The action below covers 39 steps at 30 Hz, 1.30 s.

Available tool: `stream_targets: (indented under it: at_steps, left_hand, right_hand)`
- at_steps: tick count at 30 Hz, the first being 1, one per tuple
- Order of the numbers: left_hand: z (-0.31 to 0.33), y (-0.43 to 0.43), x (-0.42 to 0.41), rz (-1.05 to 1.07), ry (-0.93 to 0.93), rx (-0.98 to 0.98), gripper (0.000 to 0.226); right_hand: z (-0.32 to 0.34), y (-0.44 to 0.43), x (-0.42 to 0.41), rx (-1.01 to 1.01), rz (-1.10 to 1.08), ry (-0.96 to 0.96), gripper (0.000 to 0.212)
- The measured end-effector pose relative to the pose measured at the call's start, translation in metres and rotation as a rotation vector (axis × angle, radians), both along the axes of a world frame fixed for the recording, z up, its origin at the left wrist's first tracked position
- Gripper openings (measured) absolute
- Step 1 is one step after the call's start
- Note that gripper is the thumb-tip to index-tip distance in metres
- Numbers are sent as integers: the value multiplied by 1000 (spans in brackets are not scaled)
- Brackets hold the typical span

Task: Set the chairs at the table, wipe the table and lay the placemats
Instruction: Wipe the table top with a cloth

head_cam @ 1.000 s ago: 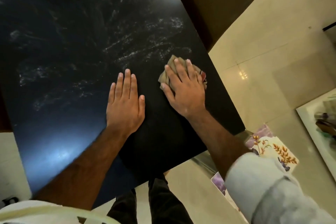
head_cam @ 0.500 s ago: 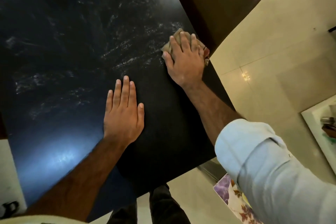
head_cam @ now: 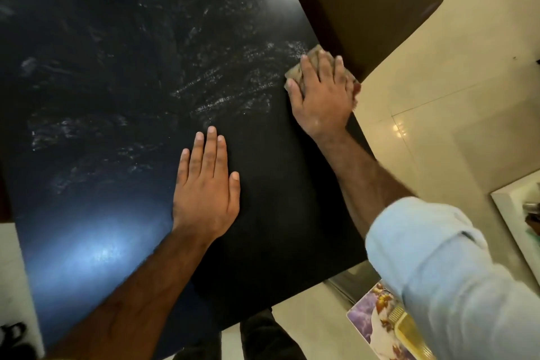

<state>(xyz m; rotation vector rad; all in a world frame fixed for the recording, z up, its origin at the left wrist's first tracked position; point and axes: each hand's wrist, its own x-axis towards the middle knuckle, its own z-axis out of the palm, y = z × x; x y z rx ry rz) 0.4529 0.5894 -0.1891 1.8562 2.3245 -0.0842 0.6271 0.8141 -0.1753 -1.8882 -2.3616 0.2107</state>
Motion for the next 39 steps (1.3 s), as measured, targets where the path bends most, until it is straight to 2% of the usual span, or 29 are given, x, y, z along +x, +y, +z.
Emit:
stream_targets:
  at_steps: [2,5,9,12,14,17,21,24,29,33,36,39]
  left_hand:
    - [-2,1,0,-4,1,-2,75]
    - [-5,0,-1,-3,1,-13,75]
    - [0,-1,-1,-10,-53,-21,77]
    - [9,-8,-10,37,-166,12,78]
    - [14,-18,-35,99,-125,26,77]
    - [13,-39,-83,167,-16,-9,78]
    - [6,-54,-113,166,-6,-41,79]
    - [3,-57,-115,170,-28,-28,78]
    - [6,-60,-115,169,-27,-22,76]
    - [7,-56,-120,157,-37,6,74]
    - [8,-56,-121,150,-113,35,73]
    - [13,-64,-133,152,-342,122,70]
  right_hand:
    - [-1,13,-33,11,75,4,71]
    - [-6,-14,-62,15,216,-7,69]
    - [-1,-84,-30,-32,325,-13,66]
    - [5,-112,12,-112,289,-73,68]
    - [7,-104,22,-105,190,-93,69]
    - [7,-71,-4,-50,72,-60,68]
    - [-1,-53,-84,11,171,-52,69]
    - [-6,-92,-120,39,289,-32,67]
    - [7,-176,-74,-86,403,-88,68]
    - [9,-169,-52,-68,243,-117,66]
    - [4,-138,-89,7,134,-72,64]
    - [-3,-125,-150,48,169,-38,65]
